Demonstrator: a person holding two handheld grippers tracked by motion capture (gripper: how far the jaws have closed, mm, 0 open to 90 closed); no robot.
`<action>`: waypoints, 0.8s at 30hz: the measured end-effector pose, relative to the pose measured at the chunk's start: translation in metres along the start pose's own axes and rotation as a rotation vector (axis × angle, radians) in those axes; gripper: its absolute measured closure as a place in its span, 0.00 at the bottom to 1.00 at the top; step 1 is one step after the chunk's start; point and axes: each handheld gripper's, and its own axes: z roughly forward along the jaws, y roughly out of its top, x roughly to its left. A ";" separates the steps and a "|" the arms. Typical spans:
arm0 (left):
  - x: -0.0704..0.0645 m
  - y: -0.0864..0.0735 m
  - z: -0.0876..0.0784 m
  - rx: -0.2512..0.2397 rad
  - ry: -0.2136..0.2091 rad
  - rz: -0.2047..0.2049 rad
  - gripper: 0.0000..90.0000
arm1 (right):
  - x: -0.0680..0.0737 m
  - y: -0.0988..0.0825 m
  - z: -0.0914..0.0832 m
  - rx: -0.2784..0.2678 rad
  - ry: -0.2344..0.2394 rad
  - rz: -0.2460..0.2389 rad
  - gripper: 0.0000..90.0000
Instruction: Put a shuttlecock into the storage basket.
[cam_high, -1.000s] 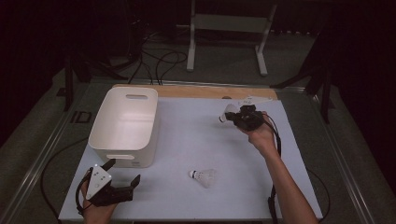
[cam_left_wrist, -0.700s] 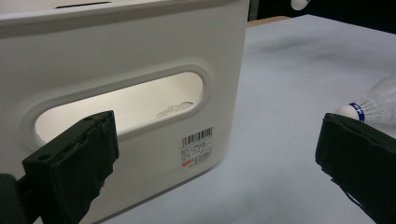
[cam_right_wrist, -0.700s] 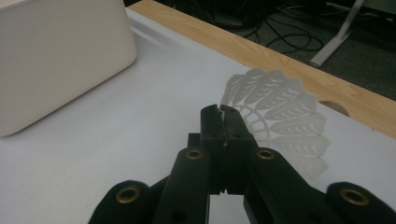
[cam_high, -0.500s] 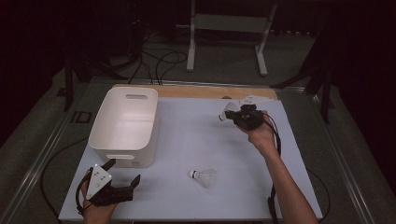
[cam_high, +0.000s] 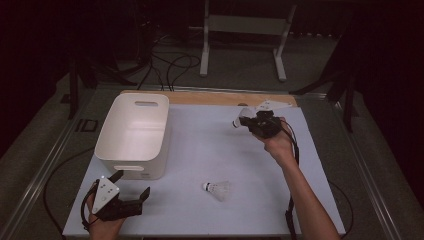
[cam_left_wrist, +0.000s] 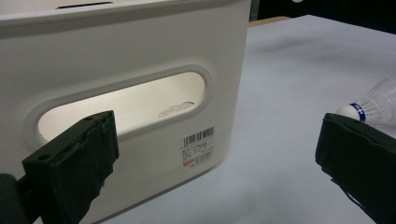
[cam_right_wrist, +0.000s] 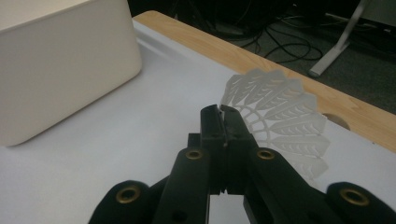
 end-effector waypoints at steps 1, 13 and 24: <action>0.000 0.000 0.000 -0.001 0.000 -0.001 0.00 | 0.000 0.000 0.000 -0.002 0.000 -0.002 0.99; 0.000 0.000 0.000 -0.001 0.000 0.001 0.00 | 0.007 0.005 -0.002 -0.020 0.009 -0.008 0.99; 0.000 0.000 0.000 -0.001 0.000 0.000 0.00 | 0.013 0.009 -0.003 -0.036 0.017 -0.019 0.99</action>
